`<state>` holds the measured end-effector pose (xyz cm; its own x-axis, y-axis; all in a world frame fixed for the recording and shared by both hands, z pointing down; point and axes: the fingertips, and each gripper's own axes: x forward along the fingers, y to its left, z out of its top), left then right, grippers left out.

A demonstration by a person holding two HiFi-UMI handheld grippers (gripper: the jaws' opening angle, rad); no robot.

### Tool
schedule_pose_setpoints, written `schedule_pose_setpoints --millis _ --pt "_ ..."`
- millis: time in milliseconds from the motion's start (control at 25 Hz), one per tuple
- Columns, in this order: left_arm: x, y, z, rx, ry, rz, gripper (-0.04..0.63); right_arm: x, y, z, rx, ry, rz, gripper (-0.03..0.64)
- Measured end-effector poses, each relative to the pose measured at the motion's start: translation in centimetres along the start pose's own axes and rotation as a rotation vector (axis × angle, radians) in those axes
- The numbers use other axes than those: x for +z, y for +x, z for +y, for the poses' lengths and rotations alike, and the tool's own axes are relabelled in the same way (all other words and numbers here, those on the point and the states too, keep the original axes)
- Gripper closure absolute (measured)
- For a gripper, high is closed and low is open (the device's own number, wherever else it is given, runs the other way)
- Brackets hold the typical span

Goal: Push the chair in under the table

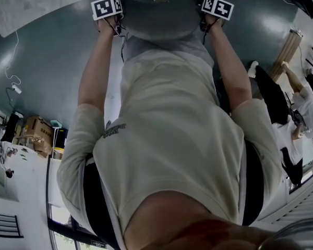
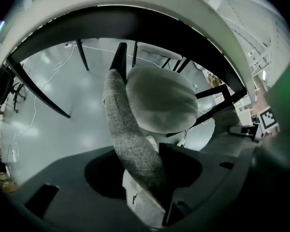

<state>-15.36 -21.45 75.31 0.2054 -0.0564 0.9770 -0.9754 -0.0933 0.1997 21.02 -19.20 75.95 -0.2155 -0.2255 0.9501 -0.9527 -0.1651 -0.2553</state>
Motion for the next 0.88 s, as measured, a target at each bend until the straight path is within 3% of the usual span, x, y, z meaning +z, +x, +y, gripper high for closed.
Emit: schedule_pose_setpoints --millis 680,880 --pt "2.2 0.5 -0.2 -0.008 0.012 -0.018 0.383 2.2 0.8 0.1 -0.006 -0.023 0.021 0.397" --pt "2.1 0.0 0.4 -0.008 -0.037 -0.031 0.372 2.0 -0.3 0.4 -0.018 -0.005 0.051 0.388"
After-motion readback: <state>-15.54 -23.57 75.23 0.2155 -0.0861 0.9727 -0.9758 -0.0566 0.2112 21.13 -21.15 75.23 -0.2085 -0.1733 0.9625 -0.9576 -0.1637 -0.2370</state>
